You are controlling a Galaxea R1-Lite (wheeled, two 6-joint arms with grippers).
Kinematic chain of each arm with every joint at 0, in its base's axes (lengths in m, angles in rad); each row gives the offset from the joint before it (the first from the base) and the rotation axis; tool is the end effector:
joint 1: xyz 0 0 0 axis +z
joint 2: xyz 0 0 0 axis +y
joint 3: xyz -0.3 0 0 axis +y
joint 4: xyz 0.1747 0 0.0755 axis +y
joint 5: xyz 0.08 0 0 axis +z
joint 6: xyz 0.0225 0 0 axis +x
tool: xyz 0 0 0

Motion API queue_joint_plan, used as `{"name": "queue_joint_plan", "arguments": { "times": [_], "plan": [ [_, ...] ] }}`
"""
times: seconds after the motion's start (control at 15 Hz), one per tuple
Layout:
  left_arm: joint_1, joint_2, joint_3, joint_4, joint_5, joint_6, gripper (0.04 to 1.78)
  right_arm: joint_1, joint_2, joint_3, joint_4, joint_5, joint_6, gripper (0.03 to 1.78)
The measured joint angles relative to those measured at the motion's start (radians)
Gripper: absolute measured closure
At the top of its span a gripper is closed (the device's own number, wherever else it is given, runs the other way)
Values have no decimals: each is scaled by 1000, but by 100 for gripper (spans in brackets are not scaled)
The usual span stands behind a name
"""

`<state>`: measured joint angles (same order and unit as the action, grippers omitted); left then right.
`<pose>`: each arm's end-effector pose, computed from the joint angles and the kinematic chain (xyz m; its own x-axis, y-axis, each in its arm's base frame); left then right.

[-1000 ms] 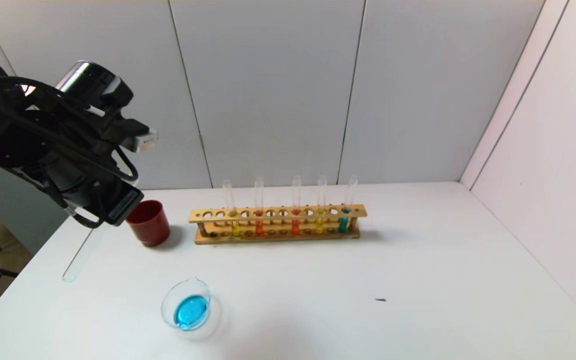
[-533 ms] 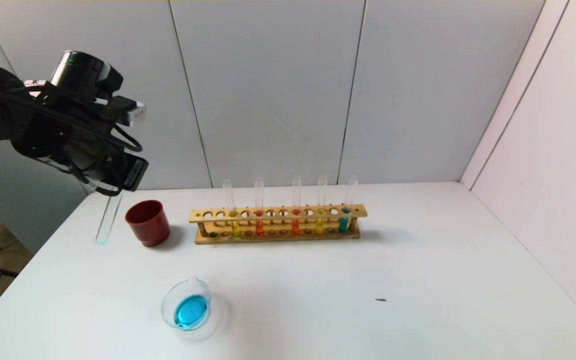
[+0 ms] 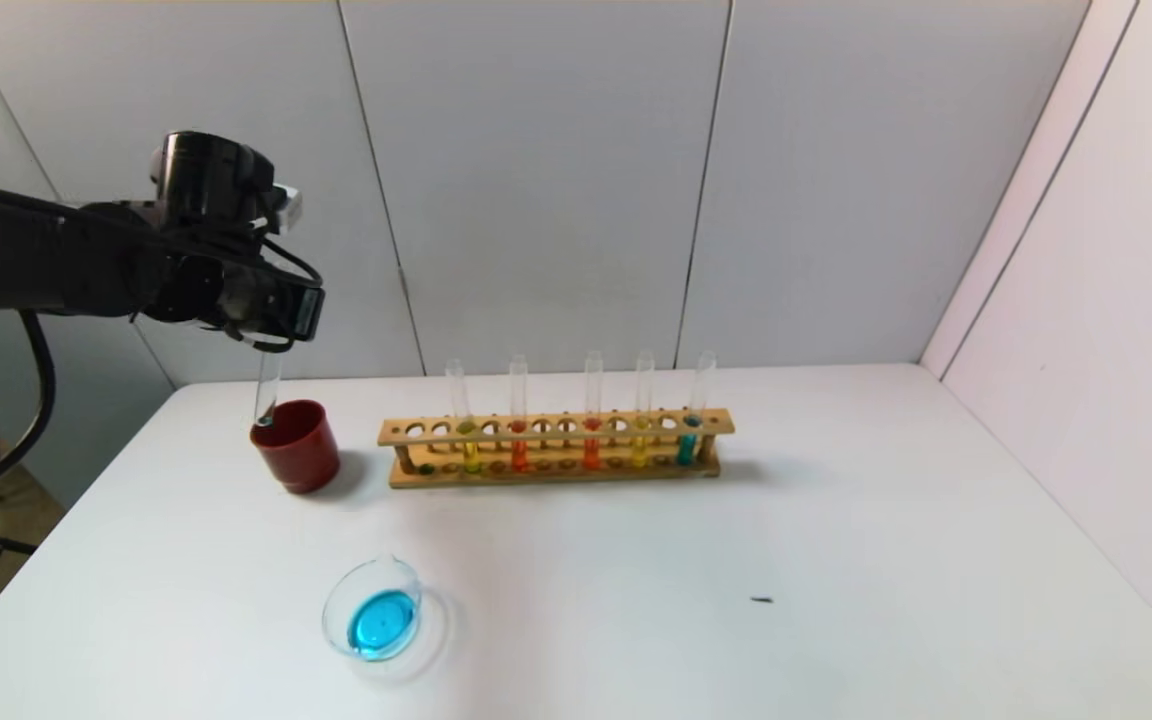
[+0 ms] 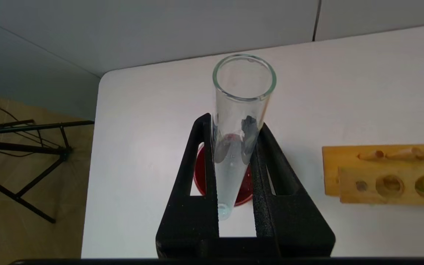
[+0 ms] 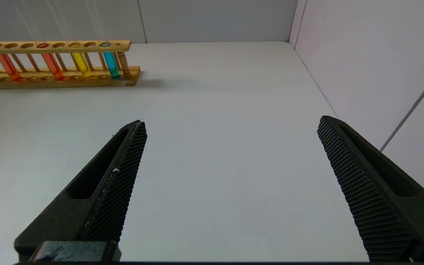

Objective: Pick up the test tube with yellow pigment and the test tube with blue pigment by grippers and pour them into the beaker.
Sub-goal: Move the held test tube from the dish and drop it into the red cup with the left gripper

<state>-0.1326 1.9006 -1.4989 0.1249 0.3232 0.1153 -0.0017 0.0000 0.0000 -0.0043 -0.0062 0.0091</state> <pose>0.3727 -0.0425 0.2341 0.8546 0.2064 -0.4766 -0.0885 0.9621 0.2580 -0.0228 -0.0001 0.0759 1.0000 -0.0079 0.0043 0.0079 0.9999 0.0091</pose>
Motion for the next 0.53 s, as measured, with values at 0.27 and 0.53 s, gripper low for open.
{"name": "queue_joint_plan", "arguments": {
  "times": [0.27, 0.53],
  "plan": [
    [12, 48, 10, -83, 1, -3, 151, 0, 0, 0, 0, 0, 0, 11],
    [20, 80, 58, -219, 0, 4, 151, 0, 0, 0, 0, 0, 0, 11]
  ]
}}
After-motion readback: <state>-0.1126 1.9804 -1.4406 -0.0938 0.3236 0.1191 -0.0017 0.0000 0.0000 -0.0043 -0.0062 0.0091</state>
